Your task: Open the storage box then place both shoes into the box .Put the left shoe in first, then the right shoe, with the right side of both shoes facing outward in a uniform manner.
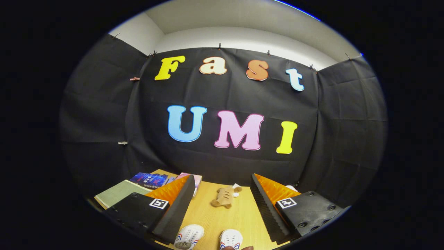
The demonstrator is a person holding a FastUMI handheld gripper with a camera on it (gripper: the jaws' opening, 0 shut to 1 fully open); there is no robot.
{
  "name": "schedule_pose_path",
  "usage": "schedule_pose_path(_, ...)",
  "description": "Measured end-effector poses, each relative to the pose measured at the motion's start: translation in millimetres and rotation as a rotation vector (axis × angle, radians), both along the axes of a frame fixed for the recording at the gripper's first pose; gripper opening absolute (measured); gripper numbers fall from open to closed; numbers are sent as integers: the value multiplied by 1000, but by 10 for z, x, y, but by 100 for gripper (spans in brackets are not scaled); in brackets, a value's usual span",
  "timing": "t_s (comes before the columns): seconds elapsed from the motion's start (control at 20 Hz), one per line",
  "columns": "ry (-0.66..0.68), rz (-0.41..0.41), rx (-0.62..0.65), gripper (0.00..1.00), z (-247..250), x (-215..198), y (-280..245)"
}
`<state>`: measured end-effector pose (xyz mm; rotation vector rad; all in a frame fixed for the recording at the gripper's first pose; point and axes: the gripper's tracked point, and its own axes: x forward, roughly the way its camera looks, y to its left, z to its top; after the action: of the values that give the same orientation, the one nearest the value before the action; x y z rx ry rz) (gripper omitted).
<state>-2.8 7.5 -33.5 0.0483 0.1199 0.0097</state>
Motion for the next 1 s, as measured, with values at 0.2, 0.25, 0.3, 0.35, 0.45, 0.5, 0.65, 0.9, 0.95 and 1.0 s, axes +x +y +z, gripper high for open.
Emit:
schedule_pose_path(0.2,137,50,30,97,-380,3,165)
schedule_pose_path(0.25,177,65,35,97,-502,-1,214)
schedule_pose_path(0.3,227,80,36,97,-652,-14,271)
schedule_pose_path(0.35,282,97,34,97,-819,-35,323)
schedule_pose_path(0.45,394,135,35,98,-1158,-93,443)
schedule_pose_path(0.5,440,151,37,98,-1321,-135,517)
schedule_pose_path(0.65,592,195,42,98,-1840,-283,670)
schedule_pose_path(0.9,864,241,96,98,-2740,-526,894)
schedule_pose_path(0.95,900,243,126,98,-2865,-542,941)
schedule_pose_path(1.0,929,239,144,99,-2968,-547,978)
